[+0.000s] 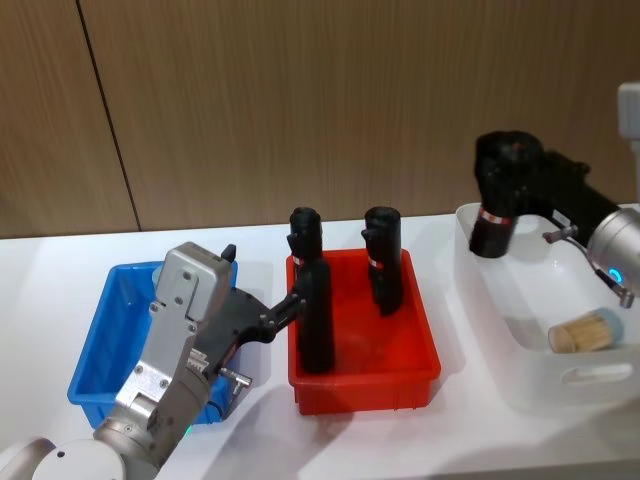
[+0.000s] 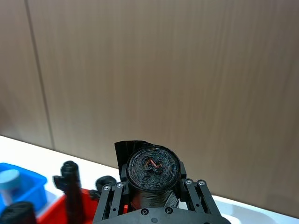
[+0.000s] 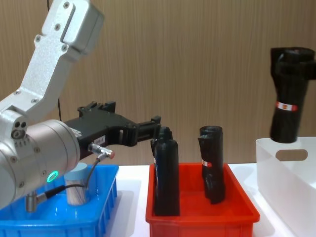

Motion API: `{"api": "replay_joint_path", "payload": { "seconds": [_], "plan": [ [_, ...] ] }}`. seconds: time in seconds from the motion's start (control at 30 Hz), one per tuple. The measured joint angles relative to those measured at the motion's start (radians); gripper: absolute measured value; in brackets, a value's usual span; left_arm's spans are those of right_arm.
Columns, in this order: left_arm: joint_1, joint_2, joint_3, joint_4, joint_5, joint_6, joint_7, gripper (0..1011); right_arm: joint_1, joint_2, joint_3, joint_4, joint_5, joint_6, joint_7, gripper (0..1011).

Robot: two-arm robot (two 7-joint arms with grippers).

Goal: Pick the cotton swabs from the blue box and place them into the white box.

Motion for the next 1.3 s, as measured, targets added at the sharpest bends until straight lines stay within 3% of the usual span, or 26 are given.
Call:
{"api": "replay_joint_path", "payload": {
  "seconds": [0.3, 0.7, 0.97, 1.3],
  "plan": [
    [0.000, 0.000, 0.000, 0.000, 0.000, 0.000, 0.000, 1004, 0.040, 0.004, 0.009, 0.108, -0.035, -0.025, -0.013, 542],
    [0.000, 0.000, 0.000, 0.000, 0.000, 0.000, 0.000, 1004, 0.119, -0.014, 0.007, 0.335, -0.065, -0.093, -0.035, 544],
    [0.000, 0.000, 0.000, 0.000, 0.000, 0.000, 0.000, 1004, 0.155, -0.023, 0.007, 0.439, -0.067, -0.132, -0.041, 792],
    [0.000, 0.000, 0.000, 0.000, 0.000, 0.000, 0.000, 1004, 0.164, -0.026, 0.011, 0.483, -0.057, -0.159, -0.040, 1002]
  ]
}}
